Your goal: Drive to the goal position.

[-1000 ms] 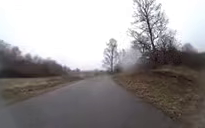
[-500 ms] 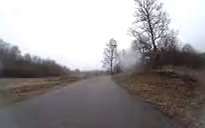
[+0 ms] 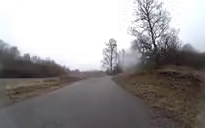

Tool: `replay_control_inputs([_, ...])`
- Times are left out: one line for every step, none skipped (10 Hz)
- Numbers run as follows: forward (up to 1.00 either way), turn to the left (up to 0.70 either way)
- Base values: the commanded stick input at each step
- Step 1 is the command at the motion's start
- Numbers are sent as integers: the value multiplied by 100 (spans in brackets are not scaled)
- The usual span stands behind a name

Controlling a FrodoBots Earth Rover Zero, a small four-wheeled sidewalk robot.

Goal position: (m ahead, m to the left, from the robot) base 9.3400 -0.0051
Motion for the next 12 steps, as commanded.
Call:
replay_control_inputs([70, 0])
replay_control_inputs([70, 0])
replay_control_inputs([70, 0])
replay_control_inputs([70, 0])
replay_control_inputs([70, 0])
replay_control_inputs([70, 0])
replay_control_inputs([70, 0])
replay_control_inputs([70, 0])
replay_control_inputs([70, 0])
replay_control_inputs([70, 0])
replay_control_inputs([70, 0])
replay_control_inputs([70, 0])
